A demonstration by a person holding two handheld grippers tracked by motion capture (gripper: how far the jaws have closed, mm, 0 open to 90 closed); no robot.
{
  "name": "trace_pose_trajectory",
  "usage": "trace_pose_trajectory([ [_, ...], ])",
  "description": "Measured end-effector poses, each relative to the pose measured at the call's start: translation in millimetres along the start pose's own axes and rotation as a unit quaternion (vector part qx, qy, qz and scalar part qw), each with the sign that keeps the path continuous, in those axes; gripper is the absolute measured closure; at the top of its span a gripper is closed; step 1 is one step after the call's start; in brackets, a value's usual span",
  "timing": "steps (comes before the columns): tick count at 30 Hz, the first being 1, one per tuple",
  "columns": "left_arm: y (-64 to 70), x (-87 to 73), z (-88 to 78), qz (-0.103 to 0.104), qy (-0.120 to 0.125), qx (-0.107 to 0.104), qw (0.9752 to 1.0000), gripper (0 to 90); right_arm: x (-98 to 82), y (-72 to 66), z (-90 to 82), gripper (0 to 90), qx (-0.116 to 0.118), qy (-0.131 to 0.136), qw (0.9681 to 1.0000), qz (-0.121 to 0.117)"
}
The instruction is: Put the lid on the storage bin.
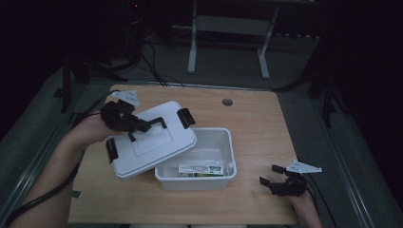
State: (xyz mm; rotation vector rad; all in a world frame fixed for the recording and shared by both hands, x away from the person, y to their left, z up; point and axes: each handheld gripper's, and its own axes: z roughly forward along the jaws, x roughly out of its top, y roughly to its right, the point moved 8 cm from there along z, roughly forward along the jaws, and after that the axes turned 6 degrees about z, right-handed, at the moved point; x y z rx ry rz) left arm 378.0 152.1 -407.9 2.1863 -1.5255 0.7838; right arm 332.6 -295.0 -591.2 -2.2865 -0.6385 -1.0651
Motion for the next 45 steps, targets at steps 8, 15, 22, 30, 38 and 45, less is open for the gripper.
trace_pose_trajectory([
  [8,16.7,35.2,28.7,0.042,-0.004,-0.034,0.9985,83.5,-1.0,-1.0,0.8,14.2,0.002,-0.002,1.0000,-0.001],
  [15,28.0,55.8,44.0,0.070,-0.009,-0.057,0.9959,83.6,-0.6,-1.1,0.9,14.2,0.002,-0.002,1.0000,0.000],
  [22,40.6,75.9,65.8,0.105,-0.025,-0.084,0.9907,83.5,0.2,-1.1,0.6,14.2,0.005,-0.001,1.0000,-0.001],
  [30,48.7,83.4,83.6,0.127,-0.038,-0.102,0.9859,83.5,-0.9,-1.5,1.1,14.2,0.007,-0.003,1.0000,-0.003],
  [38,47.8,80.1,98.2,0.133,-0.058,-0.107,0.9837,83.4,-1.3,-1.0,0.7,14.2,0.008,-0.003,1.0000,-0.002],
  [45,47.0,80.6,104.4,0.142,-0.068,-0.105,0.9820,83.4,-3.0,-1.7,2.4,14.2,0.007,-0.008,0.9999,-0.004],
])
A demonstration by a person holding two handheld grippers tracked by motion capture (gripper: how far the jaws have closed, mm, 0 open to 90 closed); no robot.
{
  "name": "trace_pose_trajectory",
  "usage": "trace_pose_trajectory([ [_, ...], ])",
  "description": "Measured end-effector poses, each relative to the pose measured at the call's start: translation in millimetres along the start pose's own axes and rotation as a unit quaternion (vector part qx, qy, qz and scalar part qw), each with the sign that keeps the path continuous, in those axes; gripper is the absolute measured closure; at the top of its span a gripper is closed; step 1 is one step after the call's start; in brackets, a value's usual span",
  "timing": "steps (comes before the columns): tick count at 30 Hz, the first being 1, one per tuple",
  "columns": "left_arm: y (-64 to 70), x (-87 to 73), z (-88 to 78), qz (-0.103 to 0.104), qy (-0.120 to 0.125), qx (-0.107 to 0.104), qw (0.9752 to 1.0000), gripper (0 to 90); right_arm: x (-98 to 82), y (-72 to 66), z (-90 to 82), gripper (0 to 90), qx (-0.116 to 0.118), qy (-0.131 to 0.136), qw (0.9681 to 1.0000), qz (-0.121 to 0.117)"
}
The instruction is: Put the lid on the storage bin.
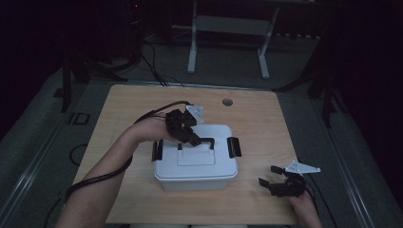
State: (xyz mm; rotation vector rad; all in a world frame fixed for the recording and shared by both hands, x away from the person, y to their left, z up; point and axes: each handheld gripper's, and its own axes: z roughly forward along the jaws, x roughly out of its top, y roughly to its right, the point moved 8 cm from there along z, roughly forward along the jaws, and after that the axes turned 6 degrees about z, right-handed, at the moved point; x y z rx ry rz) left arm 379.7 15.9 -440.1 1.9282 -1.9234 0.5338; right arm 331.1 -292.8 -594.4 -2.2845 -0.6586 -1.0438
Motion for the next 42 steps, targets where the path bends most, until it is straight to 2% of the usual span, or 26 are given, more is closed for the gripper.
trace_pose_trajectory([
  [3,-3.6,-1.2,1.7,-0.005,0.001,0.002,1.0000,82.9,-0.6,-0.1,0.5,14.2,0.000,-0.002,1.0000,0.000],
  [5,-5.2,-2.7,2.2,-0.010,0.012,0.001,0.9999,82.3,-1.1,-0.1,0.3,14.2,0.000,-0.002,1.0000,-0.001],
  [7,-8.3,-5.3,2.0,-0.022,0.018,0.011,0.9995,79.9,-1.6,0.1,0.2,14.2,0.000,-0.002,1.0000,0.000],
  [11,-13.6,-10.3,0.7,-0.040,0.023,0.033,0.9984,52.6,-1.2,0.1,-0.2,14.2,0.000,-0.001,1.0000,0.001],
  [12,-16.7,-12.3,-0.6,-0.054,0.027,0.043,0.9973,45.5,-1.0,-0.2,-0.3,14.2,0.000,-0.001,1.0000,0.002],
  [13,-18.5,-13.6,-1.6,-0.064,0.035,0.044,0.9963,37.5,-0.9,-0.2,-0.2,14.2,0.000,0.000,1.0000,0.001],
  [17,-26.2,-20.2,-5.6,-0.097,0.057,0.069,0.9912,18.8,-1.3,-0.1,0.1,14.2,0.000,-0.002,1.0000,0.001],
  [19,-26.9,-24.1,-7.8,-0.103,0.069,0.078,0.9892,17.6,-1.4,-0.4,0.3,14.2,0.000,-0.002,1.0000,0.001],
  [22,-26.2,-30.6,-11.3,-0.096,0.080,0.098,0.9872,14.5,-1.9,-0.1,0.5,14.2,-0.001,-0.003,1.0000,0.001],
  [24,-25.8,-35.0,-14.7,-0.101,0.094,0.104,0.9849,13.7,-1.9,0.3,0.3,14.2,-0.001,-0.002,1.0000,0.003],
  [26,-26.9,-39.9,-19.3,-0.107,0.104,0.118,0.9818,13.6,-1.5,0.1,0.1,14.2,-0.002,-0.001,1.0000,0.003],
  [28,-27.1,-46.4,-25.8,-0.118,0.122,0.128,0.9772,13.7,-1.7,-0.1,0.2,14.2,-0.002,-0.001,1.0000,0.001],
  [29,-27.0,-49.1,-28.1,-0.119,0.125,0.130,0.9764,13.7,-1.9,0.0,0.4,14.2,-0.003,-0.002,1.0000,0.001],
  [30,-26.9,-54.3,-31.9,-0.124,0.134,0.138,0.9736,13.7,-1.8,0.0,0.3,14.2,-0.003,-0.002,1.0000,0.002],
  [31,-26.9,-54.3,-31.9,-0.124,0.134,0.138,0.9736,13.7,-1.8,0.0,0.3,14.2,-0.003,-0.002,1.0000,0.002],
  [34,-24.3,-68.9,-38.9,-0.128,0.140,0.150,0.9704,13.7,-1.5,0.6,0.2,14.2,-0.007,0.001,1.0000,0.004],
  [35,-24.3,-68.9,-38.9,-0.128,0.140,0.150,0.9704,13.7,-1.5,0.6,0.2,14.2,-0.007,0.001,1.0000,0.004],
  [36,-22.2,-77.4,-42.4,-0.135,0.148,0.154,0.9675,13.7,-1.4,1.0,0.1,14.2,-0.008,0.002,0.9999,0.006],
  [37,-22.2,-77.4,-42.4,-0.135,0.148,0.154,0.9675,13.7,-1.4,1.0,0.1,14.2,-0.008,0.002,0.9999,0.006],
  [38,-20.3,-84.0,-44.3,-0.140,0.150,0.159,0.9657,13.7,-1.3,1.7,0.0,14.2,-0.010,0.003,0.9999,0.007],
  [39,-20.3,-84.0,-44.3,-0.140,0.150,0.159,0.9657,13.6,-1.3,1.7,0.0,14.2,-0.010,0.003,0.9999,0.007],
  [40,-18.0,-92.1,-46.7,-0.140,0.147,0.170,0.9643,13.6,-1.4,2.3,-0.3,14.2,-0.011,0.005,0.9999,0.007],
  [41,-18.0,-92.1,-46.7,-0.140,0.147,0.170,0.9643,13.6,-1.4,2.3,-0.3,14.2,-0.011,0.005,0.9999,0.007],
  [42,-16.0,-97.2,-48.7,-0.141,0.148,0.174,0.9631,13.6,-1.6,2.6,-0.4,14.2,-0.012,0.004,0.9999,0.008],
])
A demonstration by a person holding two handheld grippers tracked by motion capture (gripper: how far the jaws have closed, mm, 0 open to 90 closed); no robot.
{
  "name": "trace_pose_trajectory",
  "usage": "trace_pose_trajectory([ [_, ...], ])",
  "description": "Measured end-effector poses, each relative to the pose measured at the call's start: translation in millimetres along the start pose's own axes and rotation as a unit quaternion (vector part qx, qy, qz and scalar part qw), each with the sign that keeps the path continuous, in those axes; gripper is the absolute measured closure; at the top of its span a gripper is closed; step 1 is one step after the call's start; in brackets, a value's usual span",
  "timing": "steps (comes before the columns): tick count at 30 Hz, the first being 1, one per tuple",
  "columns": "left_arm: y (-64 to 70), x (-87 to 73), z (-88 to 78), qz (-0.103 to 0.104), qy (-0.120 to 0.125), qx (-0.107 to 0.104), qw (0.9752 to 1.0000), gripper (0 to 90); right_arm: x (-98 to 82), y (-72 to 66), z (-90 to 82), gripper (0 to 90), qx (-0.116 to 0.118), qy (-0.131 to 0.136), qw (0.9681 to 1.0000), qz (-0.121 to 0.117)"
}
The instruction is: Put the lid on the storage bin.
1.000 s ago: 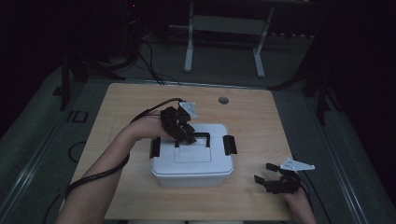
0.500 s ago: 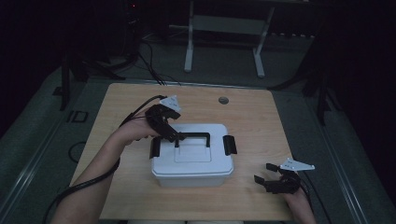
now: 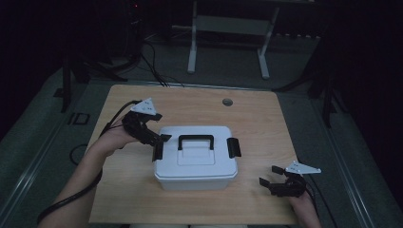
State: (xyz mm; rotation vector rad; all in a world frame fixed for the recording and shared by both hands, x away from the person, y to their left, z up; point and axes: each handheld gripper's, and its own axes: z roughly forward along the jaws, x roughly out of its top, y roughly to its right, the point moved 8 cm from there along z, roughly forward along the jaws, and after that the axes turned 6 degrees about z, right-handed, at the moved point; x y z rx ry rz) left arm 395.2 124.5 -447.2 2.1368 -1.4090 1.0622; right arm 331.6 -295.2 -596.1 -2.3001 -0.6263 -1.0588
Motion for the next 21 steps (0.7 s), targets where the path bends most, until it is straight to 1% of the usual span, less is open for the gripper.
trace_pose_trajectory([
  [1,0.0,0.0,0.0,0.000,0.000,0.000,1.0000,13.5,0.0,0.0,0.0,14.2,0.000,0.000,1.0000,0.000],
  [2,-1.3,-5.9,-6.6,-0.010,0.012,0.004,0.9999,12.5,0.4,2.0,-0.6,14.2,-0.004,0.004,1.0000,0.003],
  [3,-2.7,-11.8,-13.2,-0.011,0.023,0.015,0.9996,12.5,0.6,2.5,-0.8,14.2,-0.005,0.006,1.0000,0.004],
  [4,-2.7,-11.8,-13.2,-0.011,0.023,0.015,0.9996,12.6,0.6,2.5,-0.8,14.2,-0.005,0.006,1.0000,0.004],
  [7,-4.9,-24.6,-24.9,-0.023,0.036,0.028,0.9987,12.5,1.3,3.6,-1.5,14.2,-0.008,0.010,0.9999,0.008],
  [8,-4.9,-24.6,-24.9,-0.023,0.036,0.028,0.9987,12.5,1.3,3.6,-1.5,14.2,-0.008,0.010,0.9999,0.008],
  [9,-4.5,-31.7,-29.4,-0.026,0.042,0.031,0.9983,12.5,0.6,3.7,-1.3,14.1,-0.010,0.009,0.9999,0.007],
  [10,-4.5,-31.7,-29.4,-0.026,0.042,0.031,0.9983,12.5,0.6,3.7,-1.3,14.1,-0.010,0.009,0.9999,0.007],
  [12,-4.4,-39.3,-33.4,-0.025,0.043,0.037,0.9981,12.5,-0.1,3.5,-0.5,14.1,-0.011,0.007,0.9999,0.006],
  [13,-5.3,-46.5,-37.1,-0.032,0.048,0.043,0.9974,12.6,0.0,3.4,-0.5,14.1,-0.012,0.006,0.9999,0.006],
  [14,-5.3,-46.5,-37.1,-0.032,0.048,0.043,0.9974,12.5,0.3,3.6,-0.5,14.2,-0.012,0.007,0.9999,0.004],
  [15,-5.5,-53.0,-40.9,-0.041,0.058,0.047,0.9964,12.5,0.4,3.2,-0.5,14.2,-0.011,0.007,0.9999,0.006],
  [16,-5.5,-53.0,-40.9,-0.041,0.058,0.047,0.9964,12.5,0.4,3.2,-0.5,14.2,-0.011,0.007,0.9999,0.006],
  [17,-7.6,-60.8,-43.7,-0.049,0.062,0.057,0.9952,12.6,0.3,3.2,-0.6,14.1,-0.012,0.007,0.9999,0.006],
  [18,-7.6,-60.8,-43.7,-0.049,0.062,0.057,0.9952,12.5,0.3,3.2,-0.6,14.1,-0.012,0.007,0.9999,0.006],
  [19,-8.6,-67.6,-44.9,-0.056,0.060,0.061,0.9947,12.5,0.2,3.3,-0.6,14.1,-0.012,0.007,0.9999,0.006],
  [20,-9.2,-71.1,-45.0,-0.058,0.060,0.065,0.9944,12.6,0.1,3.4,-0.7,14.1,-0.012,0.007,0.9999,0.006],
  [21,-9.7,-79.5,-44.8,-0.065,0.055,0.070,0.9940,12.5,0.0,3.5,-0.8,14.1,-0.013,0.007,0.9999,0.007],
])
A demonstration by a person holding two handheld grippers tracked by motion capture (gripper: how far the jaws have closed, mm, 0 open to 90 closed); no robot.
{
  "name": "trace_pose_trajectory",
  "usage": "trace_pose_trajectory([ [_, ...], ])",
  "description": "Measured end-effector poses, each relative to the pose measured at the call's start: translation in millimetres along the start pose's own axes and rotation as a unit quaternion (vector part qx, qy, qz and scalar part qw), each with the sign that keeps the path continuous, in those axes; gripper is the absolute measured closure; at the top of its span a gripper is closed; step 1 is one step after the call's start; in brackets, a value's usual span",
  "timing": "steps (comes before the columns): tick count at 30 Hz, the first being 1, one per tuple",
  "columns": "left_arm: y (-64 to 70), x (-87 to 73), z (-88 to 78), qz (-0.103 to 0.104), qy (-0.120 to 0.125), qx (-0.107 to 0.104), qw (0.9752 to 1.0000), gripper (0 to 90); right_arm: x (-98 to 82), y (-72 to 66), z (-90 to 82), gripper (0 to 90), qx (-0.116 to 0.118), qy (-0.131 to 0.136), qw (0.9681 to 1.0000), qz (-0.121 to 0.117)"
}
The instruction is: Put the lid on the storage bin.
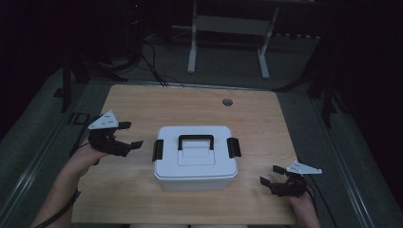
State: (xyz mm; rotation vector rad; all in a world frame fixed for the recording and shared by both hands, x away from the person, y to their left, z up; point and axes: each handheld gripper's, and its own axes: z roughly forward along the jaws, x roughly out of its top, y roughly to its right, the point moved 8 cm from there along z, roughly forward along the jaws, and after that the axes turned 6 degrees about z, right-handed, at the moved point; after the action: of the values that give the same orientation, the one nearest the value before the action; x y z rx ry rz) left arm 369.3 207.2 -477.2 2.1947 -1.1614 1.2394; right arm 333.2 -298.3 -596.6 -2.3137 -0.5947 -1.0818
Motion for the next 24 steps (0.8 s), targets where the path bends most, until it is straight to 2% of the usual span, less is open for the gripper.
trace_pose_trajectory([
  [3,-0.5,-8.7,-0.2,-0.006,0.001,0.004,1.0000,12.6,-0.2,0.0,0.0,14.2,0.000,0.000,1.0000,0.000],
  [6,-0.8,-27.5,1.2,-0.017,-0.007,0.013,0.9997,12.6,-0.9,0.3,0.2,14.1,0.000,-0.001,1.0000,0.000],
  [7,-0.8,-27.5,1.2,-0.017,-0.007,0.013,0.9997,12.6,-0.9,0.3,0.2,14.1,0.000,-0.001,1.0000,0.000],
  [8,-0.8,-35.6,2.5,-0.029,-0.005,0.012,0.9995,12.5,-0.4,0.4,-0.2,14.1,-0.001,0.001,1.0000,0.000],
  [9,-0.8,-35.6,2.5,-0.029,-0.005,0.012,0.9995,12.5,-0.4,0.4,-0.2,14.1,-0.001,0.001,1.0000,0.000],
  [10,-1.0,-43.5,3.6,-0.035,-0.004,0.016,0.9992,12.5,-0.3,0.9,-0.2,14.2,-0.002,0.002,1.0000,0.001],
  [15,0.2,-57.6,5.7,-0.048,-0.002,0.020,0.9987,12.5,-0.5,1.6,-0.4,14.1,-0.003,0.002,1.0000,0.001],
  [18,0.3,-74.3,8.2,-0.055,-0.009,0.035,0.9979,12.5,-0.4,1.6,-0.8,14.1,-0.004,0.006,1.0000,0.002],
  [19,0.3,-74.3,8.2,-0.055,-0.009,0.035,0.9979,12.6,-0.4,1.6,-0.8,14.1,-0.004,0.006,1.0000,0.002],
  [20,0.5,-83.4,9.7,-0.057,-0.016,0.043,0.9973,12.5,-0.6,1.9,-0.7,14.2,-0.006,0.005,1.0000,0.002],
  [21,0.5,-83.4,9.7,-0.057,-0.016,0.043,0.9973,12.5,-0.6,1.9,-0.7,14.2,-0.006,0.005,1.0000,0.002],
  [23,1.0,-91.4,10.7,-0.065,-0.018,0.048,0.9966,12.6,-0.9,2.0,-0.3,14.2,-0.008,0.005,1.0000,0.002],
  [24,0.8,-98.9,11.1,-0.071,-0.017,0.057,0.9957,12.6,-1.2,2.0,-0.2,14.2,-0.009,0.003,0.9999,0.000],
])
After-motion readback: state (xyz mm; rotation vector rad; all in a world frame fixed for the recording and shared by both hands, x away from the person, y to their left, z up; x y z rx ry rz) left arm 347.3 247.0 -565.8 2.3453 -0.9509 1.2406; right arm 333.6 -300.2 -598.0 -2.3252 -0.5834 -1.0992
